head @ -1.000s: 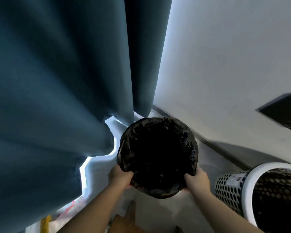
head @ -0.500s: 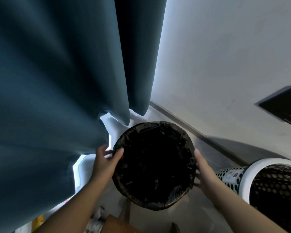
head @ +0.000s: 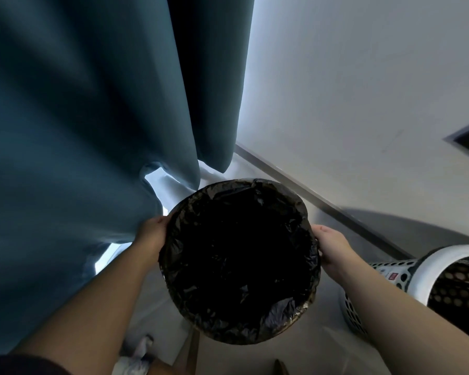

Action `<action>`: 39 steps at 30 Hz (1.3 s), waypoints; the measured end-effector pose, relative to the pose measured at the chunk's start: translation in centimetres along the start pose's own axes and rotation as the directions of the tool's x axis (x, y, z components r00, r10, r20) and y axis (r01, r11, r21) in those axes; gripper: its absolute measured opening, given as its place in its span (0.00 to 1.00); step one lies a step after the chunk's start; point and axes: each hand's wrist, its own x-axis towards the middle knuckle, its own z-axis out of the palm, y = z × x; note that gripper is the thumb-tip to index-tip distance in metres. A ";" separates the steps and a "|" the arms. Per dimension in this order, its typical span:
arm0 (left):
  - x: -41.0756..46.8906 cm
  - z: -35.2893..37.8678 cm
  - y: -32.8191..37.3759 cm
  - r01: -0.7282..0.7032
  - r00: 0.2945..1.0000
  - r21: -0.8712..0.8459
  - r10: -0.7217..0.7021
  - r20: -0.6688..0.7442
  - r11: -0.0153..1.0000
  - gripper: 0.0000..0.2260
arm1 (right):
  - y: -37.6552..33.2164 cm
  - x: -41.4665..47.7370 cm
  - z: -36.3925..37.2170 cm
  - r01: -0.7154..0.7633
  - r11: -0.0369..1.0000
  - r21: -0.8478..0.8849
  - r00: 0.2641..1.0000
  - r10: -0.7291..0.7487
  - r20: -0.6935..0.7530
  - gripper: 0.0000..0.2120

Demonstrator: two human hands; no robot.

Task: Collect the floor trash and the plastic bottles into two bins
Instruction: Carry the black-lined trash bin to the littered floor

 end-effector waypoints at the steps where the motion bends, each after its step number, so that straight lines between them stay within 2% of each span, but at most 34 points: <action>1: 0.5 -0.2 -0.7 0.038 0.999 0.014 -0.038 0.001 0.999 0.10 | 0.3 0.3 -0.1 -0.004 1.000 -0.012 1.000 0.004 -0.013 0.14; 4: 0.9 -0.5 -2.0 0.103 0.995 0.079 -0.103 -0.001 0.992 0.03 | 1.5 0.9 -0.3 -0.030 0.998 -0.046 0.999 0.029 -0.028 0.11; 5: 1.0 -0.6 -2.4 0.101 0.995 0.104 -0.103 0.011 0.989 0.05 | 1.9 1.0 -0.2 -0.039 0.997 -0.060 0.999 0.037 -0.028 0.08; 7: 0.9 -0.8 -3.0 0.051 0.998 0.294 -0.061 0.026 0.955 0.05 | 2.5 1.1 -0.1 -0.060 0.993 -0.101 0.998 0.057 -0.035 0.07; 9: 0.3 -1.3 -3.2 0.038 0.998 0.575 -0.008 -0.054 0.818 0.06 | 2.5 0.5 -0.3 -0.100 0.988 -0.114 0.995 0.096 -0.041 0.09; 10: -0.2 -1.8 -3.1 0.046 0.992 0.675 0.047 -0.119 0.736 0.08 | 2.5 0.2 -0.5 -0.125 0.987 -0.100 0.991 0.120 -0.051 0.12; 11: -0.8 -2.2 -2.8 0.029 0.976 0.705 0.132 -0.174 0.709 0.09 | 2.4 -0.3 -0.8 -0.141 0.987 -0.083 0.988 0.135 -0.071 0.14; 13: -2.2 -3.0 -2.4 -0.056 0.916 0.634 0.292 -0.274 0.771 0.11 | 2.1 -1.7 -1.7 -0.131 0.989 -0.069 0.981 0.119 -0.154 0.15; 14: -3.0 -3.3 -2.1 -0.104 0.899 0.554 0.316 -0.303 0.826 0.11 | 2.0 -2.5 -2.1 -0.116 0.991 -0.064 0.975 0.102 -0.196 0.13; 16: -4.4 -3.1 -1.7 -0.133 0.952 0.264 0.198 -0.235 0.955 0.13 | 1.9 -4.3 -2.5 -0.094 0.996 -0.003 0.975 0.092 -0.202 0.14; 17: -5.1 -2.9 -1.8 -0.077 0.985 0.133 0.096 -0.141 0.988 0.15 | 2.2 -5.1 -2.5 -0.088 0.996 0.024 0.981 0.091 -0.169 0.16; 18: -5.9 -2.7 -2.1 0.016 0.998 0.087 -0.011 -0.058 0.996 0.16 | 2.6 -5.7 -2.3 -0.102 0.994 0.028 0.985 0.105 -0.136 0.17; 19: -6.3 -2.8 -2.8 0.116 0.993 0.124 -0.115 -0.013 0.985 0.17 | 3.0 -6.3 -2.1 -0.129 0.992 0.007 0.985 0.129 -0.116 0.18; 21: -7.6 -3.2 -4.5 0.292 0.955 0.210 -0.296 -0.010 0.933 0.20 | 4.4 -6.9 -1.8 -0.234 0.972 0.000 0.968 0.233 -0.099 0.18; 23: -8.5 -3.2 -5.7 0.365 0.921 0.157 -0.380 0.083 0.918 0.17 | 5.8 -7.0 -1.4 -0.362 0.929 0.073 0.931 0.364 -0.024 0.16; 25: -8.7 -2.4 -5.9 0.337 0.928 0.054 -0.341 0.148 0.940 0.11 | 6.6 -6.7 -0.7 -0.444 0.884 0.148 0.895 0.445 0.030 0.09; 26: -8.5 -2.0 -5.9 0.304 0.941 0.029 -0.305 0.145 0.952 0.10 | 7.0 -6.4 -0.3 -0.459 0.874 0.159 0.887 0.461 0.028 0.09; 30: -7.6 -0.5 -5.8 0.244 0.960 -0.012 -0.239 0.143 0.970 0.11 | 8.4 -5.0 1.2 -0.354 0.919 0.176 0.931 0.363 -0.025 0.17; 32: -6.8 0.0 -6.1 0.236 0.965 0.019 -0.237 0.110 0.972 0.11 | 8.8 -4.6 1.3 -0.313 0.940 0.136 0.946 0.321 -0.047 0.15; 34: -5.8 0.1 -6.4 0.194 0.980 0.107 -0.197 0.018 0.975 0.10 | 9.1 -4.4 1.0 -0.307 0.944 0.118 0.944 0.318 -0.091 0.12; 37: -5.0 -0.6 -6.4 0.149 0.968 0.222 -0.096 -0.231 0.964 0.09 | 8.7 -4.6 -0.1 -0.320 0.933 0.164 0.923 0.346 -0.170 0.08; 39: -5.7 -1.4 -6.0 0.174 0.927 0.219 -0.085 -0.366 0.960 0.14 | 8.2 -5.1 -0.9 -0.283 0.945 0.162 0.913 0.317 -0.257 0.13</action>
